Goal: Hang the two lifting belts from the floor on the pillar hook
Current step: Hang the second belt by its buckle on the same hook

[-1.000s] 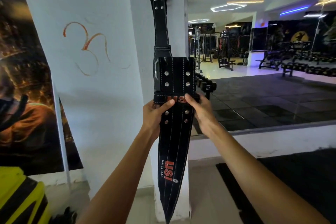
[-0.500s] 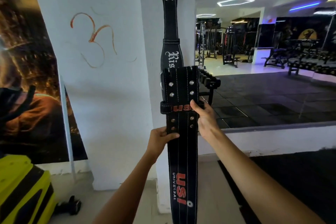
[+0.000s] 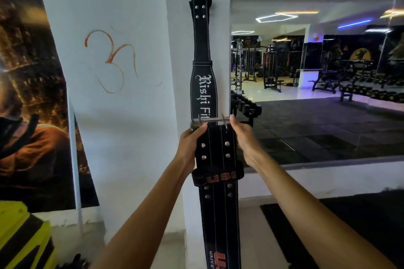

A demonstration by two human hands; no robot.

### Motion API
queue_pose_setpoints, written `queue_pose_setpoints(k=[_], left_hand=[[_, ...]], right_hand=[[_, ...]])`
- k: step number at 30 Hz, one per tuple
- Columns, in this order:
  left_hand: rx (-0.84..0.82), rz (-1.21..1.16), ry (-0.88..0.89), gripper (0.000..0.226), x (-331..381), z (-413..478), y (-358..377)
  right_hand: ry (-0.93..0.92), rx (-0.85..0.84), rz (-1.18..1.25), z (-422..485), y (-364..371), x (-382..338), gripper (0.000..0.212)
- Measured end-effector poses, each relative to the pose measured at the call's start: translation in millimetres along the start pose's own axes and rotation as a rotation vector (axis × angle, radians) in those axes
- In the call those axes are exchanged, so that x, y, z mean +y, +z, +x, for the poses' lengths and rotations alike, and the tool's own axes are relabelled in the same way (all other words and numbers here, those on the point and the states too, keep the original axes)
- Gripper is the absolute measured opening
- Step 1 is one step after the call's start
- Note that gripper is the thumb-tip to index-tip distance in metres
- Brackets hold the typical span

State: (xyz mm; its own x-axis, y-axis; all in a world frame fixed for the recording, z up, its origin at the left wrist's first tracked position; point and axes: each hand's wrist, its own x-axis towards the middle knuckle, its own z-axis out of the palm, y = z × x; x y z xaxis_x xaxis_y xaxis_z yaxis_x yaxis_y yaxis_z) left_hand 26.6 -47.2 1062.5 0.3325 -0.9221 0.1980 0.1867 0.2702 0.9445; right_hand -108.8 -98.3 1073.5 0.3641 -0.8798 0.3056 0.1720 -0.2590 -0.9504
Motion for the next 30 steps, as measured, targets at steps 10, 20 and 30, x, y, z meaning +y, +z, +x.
queue_pose_setpoints(k=[10,20,30], left_hand=[[-0.039,-0.142,0.069,0.017,13,-5,19],[-0.075,0.133,-0.15,0.028,51,20,8],[0.209,0.419,0.347,0.045,32,24,11]], right_hand=[[-0.147,0.237,0.159,7,0,13,0.026],[-0.082,0.398,0.254,27,19,-12,0.035],[0.008,0.309,0.258,35,26,-20,0.035]])
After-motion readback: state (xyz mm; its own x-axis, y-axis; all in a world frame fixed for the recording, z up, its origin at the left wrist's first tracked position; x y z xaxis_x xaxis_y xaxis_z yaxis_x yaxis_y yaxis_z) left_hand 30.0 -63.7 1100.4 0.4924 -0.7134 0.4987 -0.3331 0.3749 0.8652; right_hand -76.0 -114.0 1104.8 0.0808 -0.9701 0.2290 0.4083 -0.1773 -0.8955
